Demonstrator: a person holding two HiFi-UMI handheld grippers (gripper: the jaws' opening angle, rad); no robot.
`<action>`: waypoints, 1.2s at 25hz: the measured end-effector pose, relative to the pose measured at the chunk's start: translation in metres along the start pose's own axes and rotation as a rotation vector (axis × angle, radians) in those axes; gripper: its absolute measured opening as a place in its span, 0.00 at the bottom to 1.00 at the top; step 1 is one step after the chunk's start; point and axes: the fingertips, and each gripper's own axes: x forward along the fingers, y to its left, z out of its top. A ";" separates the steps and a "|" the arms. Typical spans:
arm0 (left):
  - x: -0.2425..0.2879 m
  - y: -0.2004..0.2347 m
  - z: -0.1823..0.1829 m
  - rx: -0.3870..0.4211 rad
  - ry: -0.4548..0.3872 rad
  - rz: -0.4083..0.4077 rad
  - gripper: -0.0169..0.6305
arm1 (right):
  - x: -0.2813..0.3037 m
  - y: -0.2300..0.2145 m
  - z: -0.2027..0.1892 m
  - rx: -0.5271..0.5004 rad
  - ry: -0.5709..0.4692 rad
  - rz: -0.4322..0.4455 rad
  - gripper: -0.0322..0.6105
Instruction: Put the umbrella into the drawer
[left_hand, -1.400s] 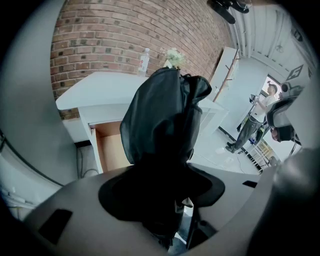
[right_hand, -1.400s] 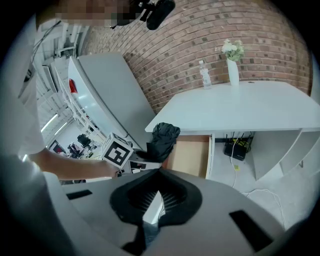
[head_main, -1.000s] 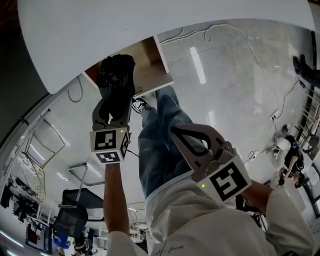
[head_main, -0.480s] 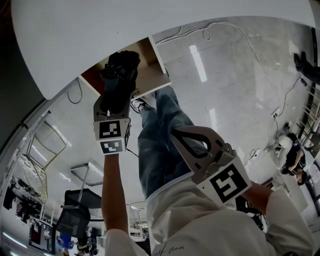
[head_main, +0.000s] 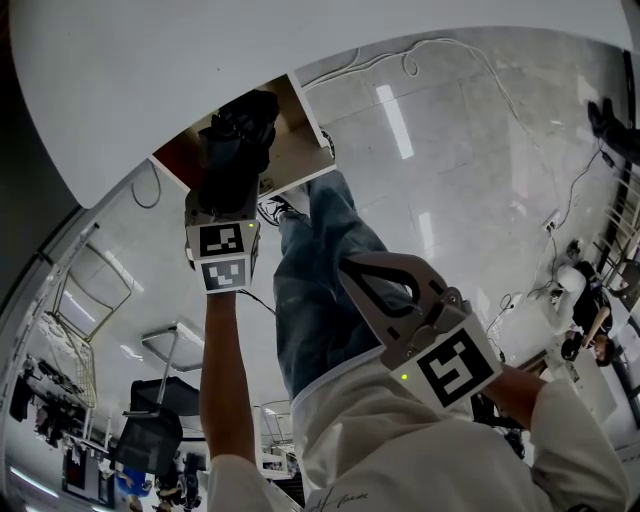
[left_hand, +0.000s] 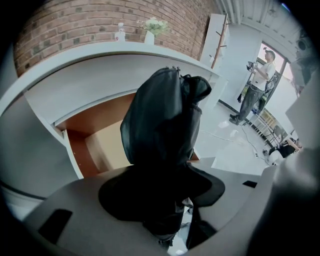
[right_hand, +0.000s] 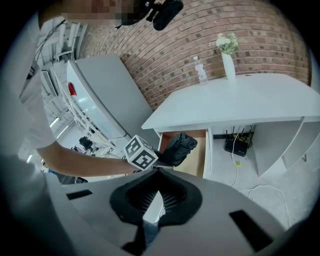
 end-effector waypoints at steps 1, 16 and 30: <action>0.003 0.000 -0.001 -0.004 0.005 -0.002 0.41 | 0.000 0.000 0.000 -0.001 -0.001 0.002 0.06; 0.027 0.011 0.004 -0.015 0.035 0.006 0.41 | 0.000 -0.013 -0.010 0.009 0.020 0.007 0.06; 0.051 0.020 0.002 -0.023 0.063 0.010 0.41 | 0.006 -0.013 -0.016 0.035 0.031 0.030 0.06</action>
